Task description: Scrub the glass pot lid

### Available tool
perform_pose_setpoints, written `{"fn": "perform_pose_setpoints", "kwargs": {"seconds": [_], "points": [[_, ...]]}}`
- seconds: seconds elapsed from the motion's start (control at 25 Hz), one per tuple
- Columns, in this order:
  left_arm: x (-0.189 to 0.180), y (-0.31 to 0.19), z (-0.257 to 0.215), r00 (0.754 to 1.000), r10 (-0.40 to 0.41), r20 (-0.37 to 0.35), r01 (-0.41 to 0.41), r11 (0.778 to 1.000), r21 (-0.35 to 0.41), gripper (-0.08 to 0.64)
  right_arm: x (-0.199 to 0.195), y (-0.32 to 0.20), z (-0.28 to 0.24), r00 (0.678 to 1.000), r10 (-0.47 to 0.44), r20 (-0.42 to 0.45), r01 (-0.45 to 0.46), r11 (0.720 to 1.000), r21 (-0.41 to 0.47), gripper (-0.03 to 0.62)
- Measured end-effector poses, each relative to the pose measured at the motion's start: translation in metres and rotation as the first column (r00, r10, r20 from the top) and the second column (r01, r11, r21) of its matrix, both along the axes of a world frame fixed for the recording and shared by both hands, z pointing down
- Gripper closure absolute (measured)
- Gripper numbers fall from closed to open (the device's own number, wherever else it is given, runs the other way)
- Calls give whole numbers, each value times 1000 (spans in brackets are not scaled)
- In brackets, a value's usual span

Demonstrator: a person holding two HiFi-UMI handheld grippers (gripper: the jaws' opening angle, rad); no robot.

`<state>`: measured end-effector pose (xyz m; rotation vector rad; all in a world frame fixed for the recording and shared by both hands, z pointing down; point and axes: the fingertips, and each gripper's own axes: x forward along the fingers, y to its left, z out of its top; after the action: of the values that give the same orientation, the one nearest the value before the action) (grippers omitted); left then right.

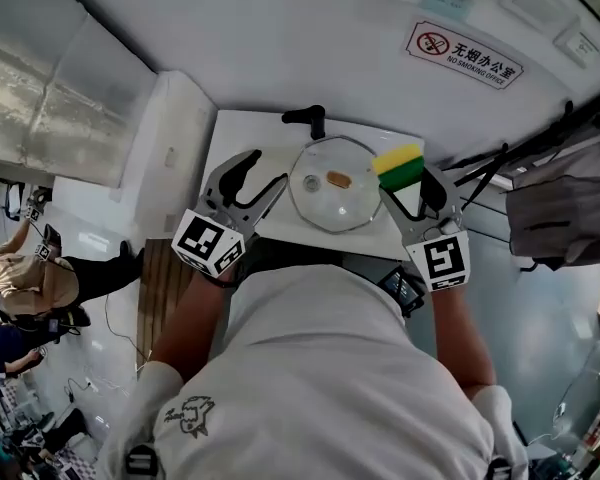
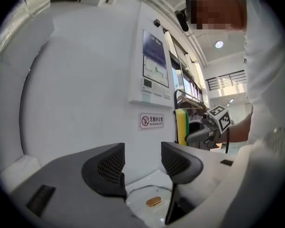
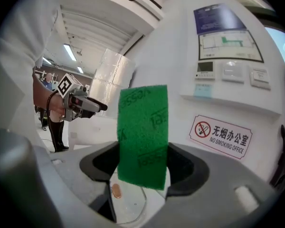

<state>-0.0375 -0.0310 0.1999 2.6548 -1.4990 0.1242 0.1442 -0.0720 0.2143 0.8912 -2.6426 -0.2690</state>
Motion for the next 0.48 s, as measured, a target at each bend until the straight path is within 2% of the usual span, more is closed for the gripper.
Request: {"fn": "perform_pose_setpoints", "kwargs": {"seconds": [0.16,0.32,0.48], "points": [[6,12,-36,999,8,53,-13,997,78,327,-10,10,-22,999,-11,42,10,1000,22,293],[-6,29,-49,999,5,35,-8,995,102,334,-25,29,-39,997,-32,68,30,999,32,293],[-21,53,-48,1000,10,21,-12,995,97,375,-37,56,-41,994,-31,105,30,999,13,293]]}}
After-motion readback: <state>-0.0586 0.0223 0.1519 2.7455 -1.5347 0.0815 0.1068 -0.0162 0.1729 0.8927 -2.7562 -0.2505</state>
